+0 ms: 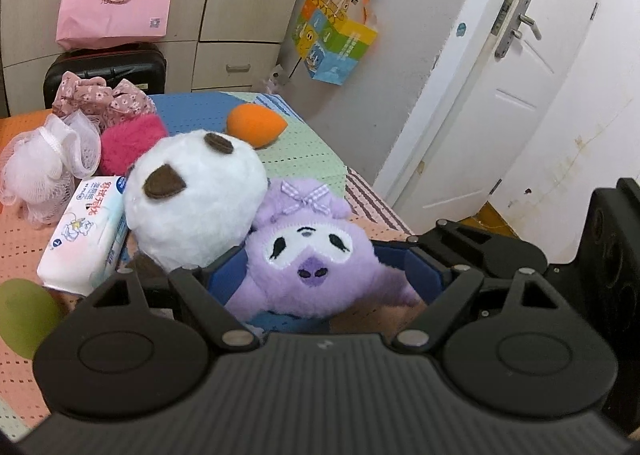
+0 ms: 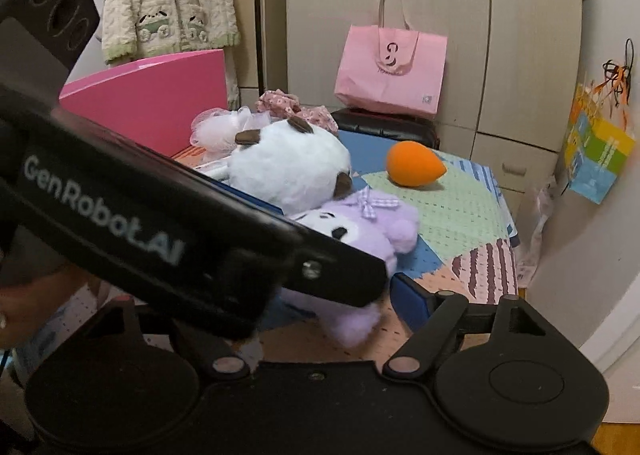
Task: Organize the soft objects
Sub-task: 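Close the left gripper on the purple plush toy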
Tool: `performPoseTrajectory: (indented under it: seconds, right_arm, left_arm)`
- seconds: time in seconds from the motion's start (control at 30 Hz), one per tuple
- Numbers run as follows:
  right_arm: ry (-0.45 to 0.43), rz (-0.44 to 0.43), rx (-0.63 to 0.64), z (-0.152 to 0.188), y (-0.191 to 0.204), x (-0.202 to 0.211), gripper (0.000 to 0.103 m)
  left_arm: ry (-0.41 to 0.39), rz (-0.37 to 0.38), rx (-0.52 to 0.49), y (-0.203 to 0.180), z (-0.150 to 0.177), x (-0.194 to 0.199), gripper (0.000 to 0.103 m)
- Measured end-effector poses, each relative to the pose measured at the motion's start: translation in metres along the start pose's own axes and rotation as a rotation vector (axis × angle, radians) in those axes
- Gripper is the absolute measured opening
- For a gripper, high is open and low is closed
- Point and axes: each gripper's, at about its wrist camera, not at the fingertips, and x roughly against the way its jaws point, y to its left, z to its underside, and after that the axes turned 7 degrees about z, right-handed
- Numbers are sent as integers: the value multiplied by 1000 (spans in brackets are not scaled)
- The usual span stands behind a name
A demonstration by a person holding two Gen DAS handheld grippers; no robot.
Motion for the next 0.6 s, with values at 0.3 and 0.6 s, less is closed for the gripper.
performPoseTrajectory:
  seconds: [0.3, 0.6]
  right_arm:
    - [-27, 90, 43, 4, -4, 8, 86]
    - [-48, 65, 101, -3, 2, 9, 86]
  left_arm:
    - [15, -20, -12, -6, 3, -2, 86]
    - [8, -7, 67, 3, -4, -2, 89]
